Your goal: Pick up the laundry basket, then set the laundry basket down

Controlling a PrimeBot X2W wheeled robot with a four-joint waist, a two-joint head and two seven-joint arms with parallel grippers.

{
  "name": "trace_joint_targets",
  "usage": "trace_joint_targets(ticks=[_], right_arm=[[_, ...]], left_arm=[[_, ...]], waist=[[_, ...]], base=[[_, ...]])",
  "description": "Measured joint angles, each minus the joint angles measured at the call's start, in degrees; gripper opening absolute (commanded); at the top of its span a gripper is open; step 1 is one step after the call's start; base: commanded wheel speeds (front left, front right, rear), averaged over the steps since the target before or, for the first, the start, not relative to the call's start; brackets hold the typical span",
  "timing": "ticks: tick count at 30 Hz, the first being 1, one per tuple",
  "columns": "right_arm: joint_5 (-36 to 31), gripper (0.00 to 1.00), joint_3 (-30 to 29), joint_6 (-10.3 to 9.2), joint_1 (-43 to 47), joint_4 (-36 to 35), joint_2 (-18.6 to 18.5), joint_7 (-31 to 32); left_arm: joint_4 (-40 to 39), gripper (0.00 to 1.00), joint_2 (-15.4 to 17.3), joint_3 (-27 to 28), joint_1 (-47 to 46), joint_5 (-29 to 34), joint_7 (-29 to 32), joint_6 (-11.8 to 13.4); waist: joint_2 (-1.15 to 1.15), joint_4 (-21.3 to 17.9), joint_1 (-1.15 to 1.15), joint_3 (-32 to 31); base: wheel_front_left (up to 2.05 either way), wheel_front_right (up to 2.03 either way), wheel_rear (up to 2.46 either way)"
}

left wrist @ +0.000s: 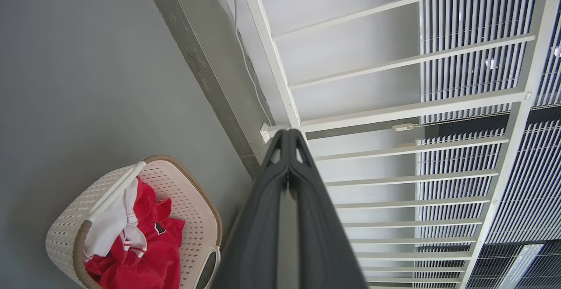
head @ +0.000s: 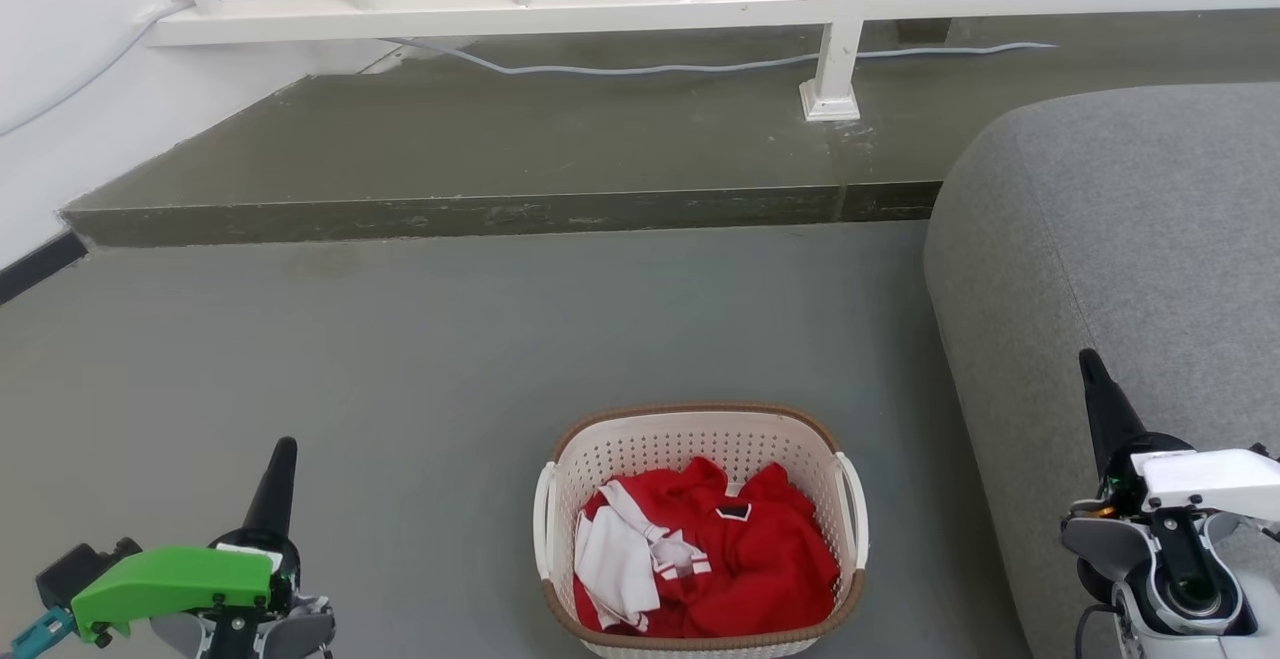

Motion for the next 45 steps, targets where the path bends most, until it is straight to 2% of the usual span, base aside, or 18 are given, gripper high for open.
trace_joint_targets(ticks=[17,45], right_arm=[[10.7,0.0,-2.8,0.04,-0.2,-0.6,0.9,2.7],[10.9,0.0,-2.9,0.2,-0.3,-0.7,0.9,2.7]], left_arm=[[0.5,0.0,0.0,2.7,-1.1,-10.4,2.8,-0.6],[0.6,0.0,0.0,2.8,-1.2,-10.7,2.9,-0.6]], waist=[[0.0,0.1,0.0,-0.1],[0.0,0.1,0.0,-0.1]], base=[[0.0,0.0,0.0],[0.0,0.0,0.0]])
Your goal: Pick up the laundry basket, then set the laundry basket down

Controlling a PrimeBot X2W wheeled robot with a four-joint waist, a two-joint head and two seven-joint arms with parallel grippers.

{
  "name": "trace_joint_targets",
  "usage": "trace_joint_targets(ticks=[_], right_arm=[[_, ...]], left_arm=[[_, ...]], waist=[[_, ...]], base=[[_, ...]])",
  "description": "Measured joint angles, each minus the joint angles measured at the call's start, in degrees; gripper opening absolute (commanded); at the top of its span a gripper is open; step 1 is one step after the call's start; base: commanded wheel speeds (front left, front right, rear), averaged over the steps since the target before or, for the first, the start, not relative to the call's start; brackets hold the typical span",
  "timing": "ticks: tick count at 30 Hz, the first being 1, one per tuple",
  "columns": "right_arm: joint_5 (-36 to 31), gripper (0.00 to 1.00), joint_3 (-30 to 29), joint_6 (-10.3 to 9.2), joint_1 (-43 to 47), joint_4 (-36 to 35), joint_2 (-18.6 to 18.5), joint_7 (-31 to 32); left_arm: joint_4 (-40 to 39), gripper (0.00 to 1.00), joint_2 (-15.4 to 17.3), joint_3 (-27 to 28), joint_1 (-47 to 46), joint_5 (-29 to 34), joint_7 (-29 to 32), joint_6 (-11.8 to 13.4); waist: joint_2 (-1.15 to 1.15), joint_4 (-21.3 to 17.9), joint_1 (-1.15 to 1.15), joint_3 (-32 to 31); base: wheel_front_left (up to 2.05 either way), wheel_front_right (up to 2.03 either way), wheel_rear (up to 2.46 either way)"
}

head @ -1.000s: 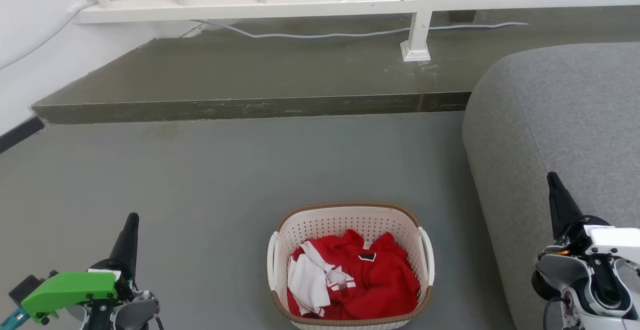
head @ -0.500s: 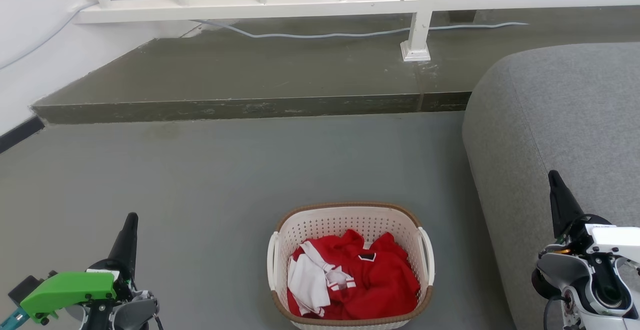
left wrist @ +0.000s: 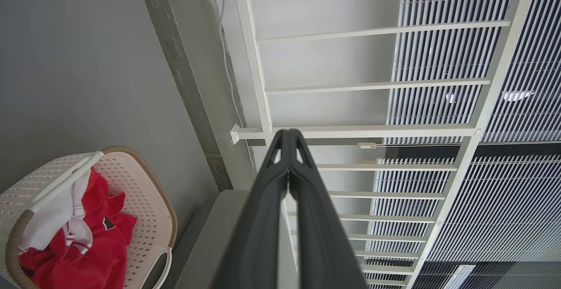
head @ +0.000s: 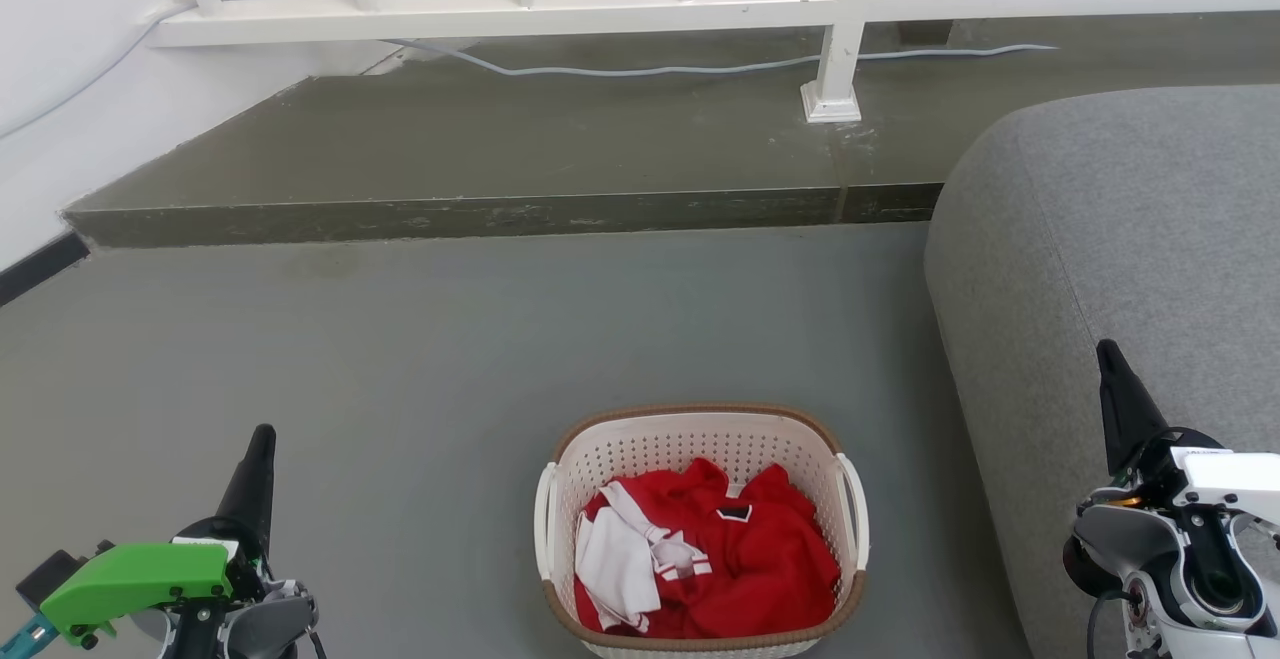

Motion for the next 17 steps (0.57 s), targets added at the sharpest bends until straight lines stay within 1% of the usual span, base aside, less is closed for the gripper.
trace_joint_targets(ticks=[17], right_arm=[[0.0,0.0,0.0,0.0,0.0,-0.1,0.0,0.0]], left_arm=[[0.0,0.0,0.0,0.0,0.0,0.0,0.0,0.0]], waist=[[0.0,0.0,0.0,0.0]], base=[[0.0,0.0,0.0]])
